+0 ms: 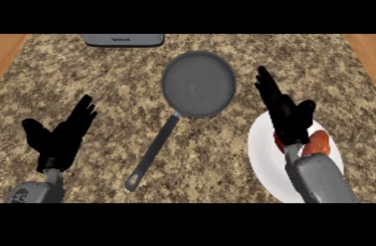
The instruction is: Pick the bell pepper from the plate and place it in the pan
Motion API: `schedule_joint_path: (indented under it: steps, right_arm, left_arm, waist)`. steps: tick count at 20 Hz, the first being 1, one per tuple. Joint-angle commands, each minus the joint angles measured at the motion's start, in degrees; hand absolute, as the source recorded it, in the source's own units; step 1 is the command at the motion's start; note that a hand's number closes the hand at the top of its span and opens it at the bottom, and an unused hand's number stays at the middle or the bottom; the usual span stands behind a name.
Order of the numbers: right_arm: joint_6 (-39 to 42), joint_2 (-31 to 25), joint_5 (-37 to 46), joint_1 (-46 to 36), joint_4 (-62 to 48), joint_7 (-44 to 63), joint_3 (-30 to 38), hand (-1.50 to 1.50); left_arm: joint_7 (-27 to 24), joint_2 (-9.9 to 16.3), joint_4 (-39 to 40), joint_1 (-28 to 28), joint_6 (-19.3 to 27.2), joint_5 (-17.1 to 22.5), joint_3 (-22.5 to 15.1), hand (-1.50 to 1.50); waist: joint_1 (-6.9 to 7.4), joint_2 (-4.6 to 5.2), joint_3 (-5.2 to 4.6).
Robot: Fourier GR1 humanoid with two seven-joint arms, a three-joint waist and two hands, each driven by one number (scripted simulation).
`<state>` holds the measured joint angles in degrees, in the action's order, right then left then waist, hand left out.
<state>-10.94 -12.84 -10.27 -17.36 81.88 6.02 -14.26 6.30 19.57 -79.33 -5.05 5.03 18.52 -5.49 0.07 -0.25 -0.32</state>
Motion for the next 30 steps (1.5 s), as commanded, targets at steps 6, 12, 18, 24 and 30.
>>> schedule_joint_path:
  steps: [6,12,18,24,30]
  right_arm:
    - [26.8,-11.8,-18.8,-7.8,5.2,-11.8,13.8,1.5]
    - [29.2,-28.3,-1.4,11.6,0.4,-33.5,19.4,-1.5]
    - [31.6,-36.7,8.4,12.8,-11.1,-47.7,23.4,-1.5]
    - [32.1,-38.2,14.3,3.7,-10.0,-42.6,20.2,-1.5]
    - [30.3,-39.8,24.7,-0.7,-2.2,-32.0,12.7,-1.5]
  left_arm:
    - [-1.1,1.7,-6.7,-4.0,5.0,-2.0,4.1,0.0]
    - [2.4,0.7,-7.6,-3.9,5.8,-1.1,4.1,0.0]
    - [4.0,-0.1,-11.0,-3.2,6.7,-2.8,2.4,0.0]
    - [4.2,-2.9,-11.4,-3.5,7.5,-5.2,0.6,0.0]
    - [6.9,-2.0,-9.4,-8.1,7.4,-4.2,2.9,0.0]
  waist:
    - [0.44,0.02,0.68]
    - [-2.16,0.07,0.49]
    - [0.2,0.31,0.47]
    - [0.55,0.28,0.33]
    - [0.39,0.3,0.28]
